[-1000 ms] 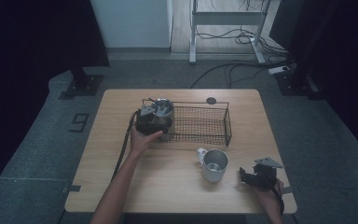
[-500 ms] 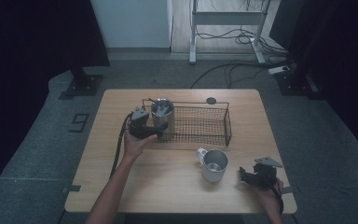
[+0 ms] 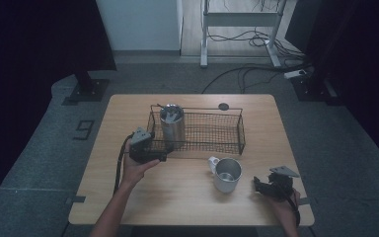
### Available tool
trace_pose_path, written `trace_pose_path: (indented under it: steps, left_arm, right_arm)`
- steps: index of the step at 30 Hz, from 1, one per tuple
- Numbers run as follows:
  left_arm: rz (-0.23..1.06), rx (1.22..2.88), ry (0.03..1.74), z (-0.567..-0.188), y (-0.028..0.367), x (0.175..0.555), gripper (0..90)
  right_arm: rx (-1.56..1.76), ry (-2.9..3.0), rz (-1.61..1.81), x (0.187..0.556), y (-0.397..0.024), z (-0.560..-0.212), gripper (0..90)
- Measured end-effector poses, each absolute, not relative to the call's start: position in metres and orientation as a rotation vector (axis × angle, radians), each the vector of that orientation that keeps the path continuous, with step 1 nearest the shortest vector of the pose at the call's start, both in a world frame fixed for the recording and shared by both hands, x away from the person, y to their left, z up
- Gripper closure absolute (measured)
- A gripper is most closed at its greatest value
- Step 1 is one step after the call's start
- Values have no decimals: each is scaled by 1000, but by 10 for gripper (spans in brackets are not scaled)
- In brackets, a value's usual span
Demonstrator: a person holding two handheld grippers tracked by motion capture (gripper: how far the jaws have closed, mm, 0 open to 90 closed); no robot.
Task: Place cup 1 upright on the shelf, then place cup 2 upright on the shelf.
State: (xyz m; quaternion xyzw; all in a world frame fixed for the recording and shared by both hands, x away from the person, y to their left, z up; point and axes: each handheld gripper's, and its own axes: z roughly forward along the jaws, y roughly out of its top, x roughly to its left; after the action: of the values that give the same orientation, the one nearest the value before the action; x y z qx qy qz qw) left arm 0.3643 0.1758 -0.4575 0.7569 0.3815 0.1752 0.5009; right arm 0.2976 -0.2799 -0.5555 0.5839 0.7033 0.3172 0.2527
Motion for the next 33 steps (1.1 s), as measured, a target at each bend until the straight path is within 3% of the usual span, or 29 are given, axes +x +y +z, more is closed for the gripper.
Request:
trace_pose_path:
  steps: [11,33]
  left_arm:
    - [367,1886,908,-478,183,323,70]
    - [338,1935,952,-512,184,314,103]
  right_arm:
    - [1588,1912,862,298,-280,-555,149]
    - [1582,1917,866,297,-280,-555,142]
